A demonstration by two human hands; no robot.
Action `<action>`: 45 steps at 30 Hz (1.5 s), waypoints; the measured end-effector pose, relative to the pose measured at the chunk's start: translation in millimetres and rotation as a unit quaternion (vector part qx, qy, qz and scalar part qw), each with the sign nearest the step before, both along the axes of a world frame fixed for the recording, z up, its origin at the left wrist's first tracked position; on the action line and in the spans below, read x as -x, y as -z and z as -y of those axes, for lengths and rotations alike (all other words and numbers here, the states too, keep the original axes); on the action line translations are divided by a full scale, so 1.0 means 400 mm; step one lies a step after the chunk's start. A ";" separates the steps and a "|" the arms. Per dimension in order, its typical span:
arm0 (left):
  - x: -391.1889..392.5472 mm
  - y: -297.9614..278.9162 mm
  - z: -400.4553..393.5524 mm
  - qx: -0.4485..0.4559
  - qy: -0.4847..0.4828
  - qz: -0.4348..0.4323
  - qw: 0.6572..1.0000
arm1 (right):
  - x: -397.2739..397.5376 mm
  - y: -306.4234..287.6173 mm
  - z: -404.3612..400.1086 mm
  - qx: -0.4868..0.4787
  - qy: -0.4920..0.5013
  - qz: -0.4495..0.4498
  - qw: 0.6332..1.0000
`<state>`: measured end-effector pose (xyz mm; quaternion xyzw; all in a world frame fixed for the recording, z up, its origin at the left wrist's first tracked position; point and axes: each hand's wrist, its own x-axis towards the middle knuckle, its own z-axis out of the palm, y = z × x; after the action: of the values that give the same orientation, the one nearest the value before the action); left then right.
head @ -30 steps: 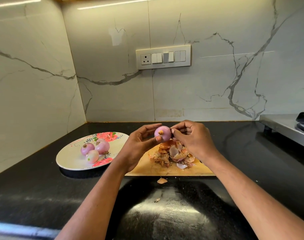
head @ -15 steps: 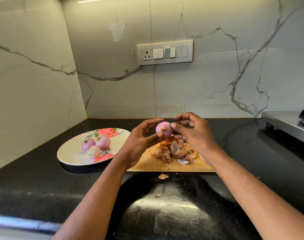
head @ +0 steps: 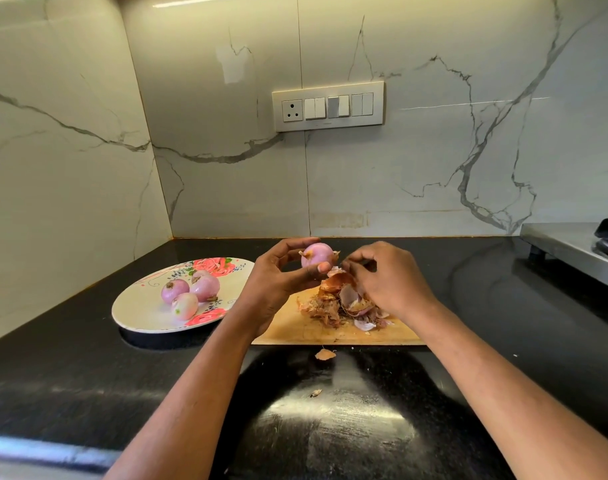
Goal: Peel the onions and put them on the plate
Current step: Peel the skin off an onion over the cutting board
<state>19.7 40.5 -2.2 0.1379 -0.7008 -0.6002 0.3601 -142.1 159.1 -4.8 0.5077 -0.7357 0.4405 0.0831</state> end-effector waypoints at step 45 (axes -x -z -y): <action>0.004 0.005 0.008 0.041 -0.013 0.017 0.999 | -0.020 -0.020 -0.003 0.124 -0.154 0.200 0.960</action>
<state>18.2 37.4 -4.3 0.1420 -0.7290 -0.5634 0.3617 -134.0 160.5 3.4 0.5025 -0.5896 0.6282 -0.0722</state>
